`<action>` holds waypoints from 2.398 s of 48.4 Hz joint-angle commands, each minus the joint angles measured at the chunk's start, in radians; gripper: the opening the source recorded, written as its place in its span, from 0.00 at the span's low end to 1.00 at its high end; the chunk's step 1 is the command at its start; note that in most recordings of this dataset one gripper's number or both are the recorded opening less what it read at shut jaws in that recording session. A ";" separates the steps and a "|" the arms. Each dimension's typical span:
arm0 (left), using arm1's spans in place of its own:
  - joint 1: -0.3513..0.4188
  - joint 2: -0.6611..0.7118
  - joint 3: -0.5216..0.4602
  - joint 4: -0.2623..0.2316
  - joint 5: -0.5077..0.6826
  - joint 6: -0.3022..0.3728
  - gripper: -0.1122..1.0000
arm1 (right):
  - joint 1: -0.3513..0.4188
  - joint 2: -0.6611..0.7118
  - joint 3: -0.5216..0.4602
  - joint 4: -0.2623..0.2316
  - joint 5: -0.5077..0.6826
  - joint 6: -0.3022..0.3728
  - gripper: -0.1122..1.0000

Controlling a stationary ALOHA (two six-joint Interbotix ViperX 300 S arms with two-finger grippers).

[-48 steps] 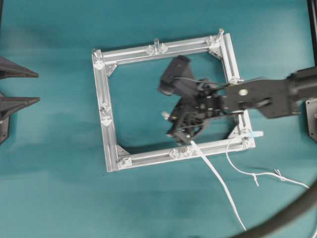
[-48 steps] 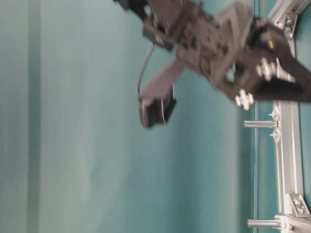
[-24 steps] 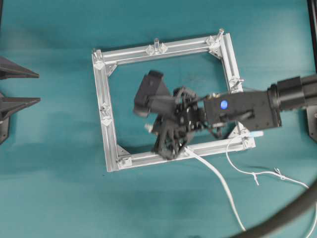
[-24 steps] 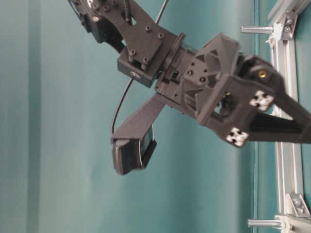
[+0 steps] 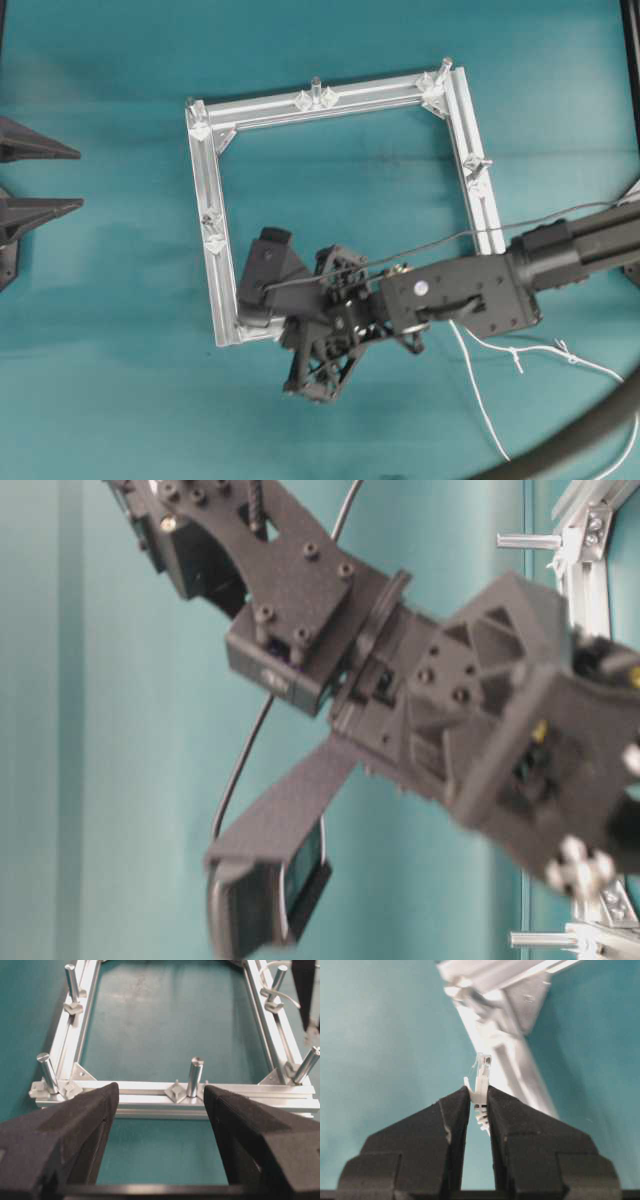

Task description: Move the cable alternately left and right between 8 pins so it hooks onto each one.

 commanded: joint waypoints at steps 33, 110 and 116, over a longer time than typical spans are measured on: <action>0.000 -0.044 0.003 0.003 -0.008 0.002 0.74 | 0.072 0.186 -0.365 0.002 0.063 -0.015 0.21; -0.002 -0.044 0.002 0.003 -0.008 0.002 0.74 | -0.127 0.046 -0.095 -0.225 -0.091 0.653 0.21; -0.002 -0.044 0.002 0.003 -0.008 0.002 0.74 | -0.127 0.012 -0.035 -0.270 -0.089 0.715 0.21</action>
